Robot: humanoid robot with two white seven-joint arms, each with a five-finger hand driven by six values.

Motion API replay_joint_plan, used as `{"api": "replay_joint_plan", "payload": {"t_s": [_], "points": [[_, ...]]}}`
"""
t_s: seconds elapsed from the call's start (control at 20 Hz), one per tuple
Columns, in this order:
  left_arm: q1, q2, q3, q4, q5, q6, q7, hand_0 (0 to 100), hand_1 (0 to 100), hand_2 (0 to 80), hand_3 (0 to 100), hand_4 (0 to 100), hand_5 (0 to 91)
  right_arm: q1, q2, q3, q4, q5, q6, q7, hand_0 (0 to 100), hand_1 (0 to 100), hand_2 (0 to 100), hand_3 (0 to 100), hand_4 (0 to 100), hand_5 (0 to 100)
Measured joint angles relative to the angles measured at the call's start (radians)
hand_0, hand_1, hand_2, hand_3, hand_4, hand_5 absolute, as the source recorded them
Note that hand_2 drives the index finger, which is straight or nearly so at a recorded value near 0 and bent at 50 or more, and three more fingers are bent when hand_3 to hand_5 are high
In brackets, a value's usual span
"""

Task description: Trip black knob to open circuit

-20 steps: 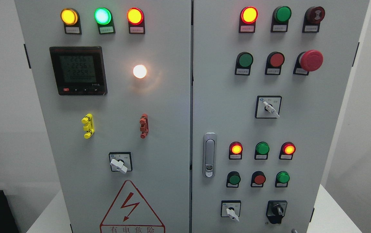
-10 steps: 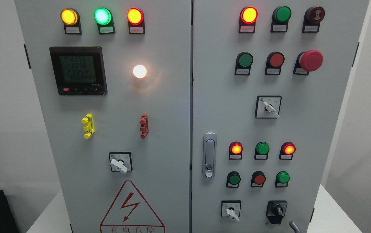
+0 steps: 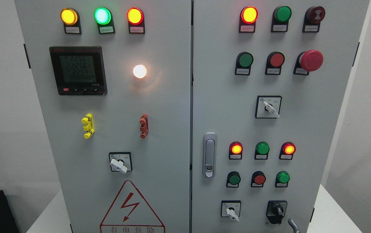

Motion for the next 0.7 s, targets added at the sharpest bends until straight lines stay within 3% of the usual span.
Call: {"api": "replay_joint_plan", "payload": {"t_s": [0.7], "points": [[0.000,0.000,0.000,0.000,0.000,0.000,0.000,12,39,0.0,0,0,0.0,-0.006,0.000,0.027,0.008,0.000,0.009,0.000,9,12,6,100,100,98]]}}
